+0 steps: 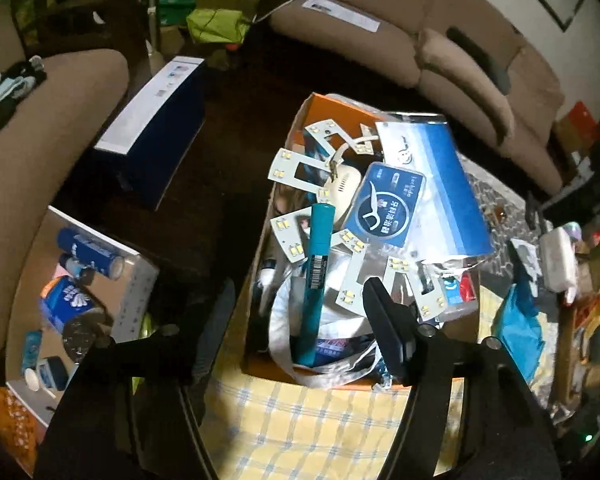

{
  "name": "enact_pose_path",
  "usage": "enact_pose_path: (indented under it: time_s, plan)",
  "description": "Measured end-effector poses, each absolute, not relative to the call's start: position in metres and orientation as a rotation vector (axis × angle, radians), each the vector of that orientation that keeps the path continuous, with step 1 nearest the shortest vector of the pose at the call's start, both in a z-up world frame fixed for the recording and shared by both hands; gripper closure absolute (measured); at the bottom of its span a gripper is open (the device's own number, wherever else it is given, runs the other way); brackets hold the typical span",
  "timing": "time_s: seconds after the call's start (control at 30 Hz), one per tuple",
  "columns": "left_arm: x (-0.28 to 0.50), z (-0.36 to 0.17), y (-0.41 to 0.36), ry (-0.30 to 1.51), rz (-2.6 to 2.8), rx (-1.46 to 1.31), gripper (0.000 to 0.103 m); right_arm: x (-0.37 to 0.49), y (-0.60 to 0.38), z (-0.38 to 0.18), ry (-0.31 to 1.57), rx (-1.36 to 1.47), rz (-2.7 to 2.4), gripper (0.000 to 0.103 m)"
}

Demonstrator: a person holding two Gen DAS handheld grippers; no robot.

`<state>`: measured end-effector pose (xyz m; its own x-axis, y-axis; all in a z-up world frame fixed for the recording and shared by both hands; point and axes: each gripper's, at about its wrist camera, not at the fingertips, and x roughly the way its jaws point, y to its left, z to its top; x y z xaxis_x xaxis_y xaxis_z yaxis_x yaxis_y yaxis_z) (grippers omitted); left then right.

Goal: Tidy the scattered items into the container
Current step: 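Lower the blue pen into the orange box and open the left tool, then lower the ship wheel into the orange box and open the right tool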

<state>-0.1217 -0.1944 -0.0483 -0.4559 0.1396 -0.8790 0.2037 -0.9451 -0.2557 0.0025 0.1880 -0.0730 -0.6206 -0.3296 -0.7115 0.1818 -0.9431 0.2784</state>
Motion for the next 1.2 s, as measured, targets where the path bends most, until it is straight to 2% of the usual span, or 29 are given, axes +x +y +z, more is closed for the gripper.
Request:
enact_pose_path:
  time_s: [0.27,0.43,0.7,0.73,1.0,1.2]
  plan:
    - [-0.113,-0.028,-0.195,0.603,-2.710,1.510,0.039,-0.058,0.082,-0.054,-0.040,1.090,-2.501,0.024]
    - [-0.111,-0.025,-0.192,0.602,-2.727,1.491,0.039,-0.090,0.043,-0.071,0.018,1.079,-2.506,0.024]
    - [-0.110,-0.019,-0.183,0.594,-2.763,1.492,0.040,-0.094,0.026,-0.097,0.090,1.107,-2.497,0.022]
    - [-0.109,-0.018,-0.181,0.590,-2.769,1.493,0.039,-0.092,0.028,-0.097,0.102,1.113,-2.493,0.014]
    - [-0.106,-0.019,-0.171,0.555,-2.777,1.503,0.040,-0.056,0.099,-0.058,0.068,1.023,-2.632,0.000]
    - [-0.104,-0.015,-0.157,0.559,-2.813,1.502,0.039,-0.038,0.222,-0.060,-0.010,1.183,-2.846,0.001]
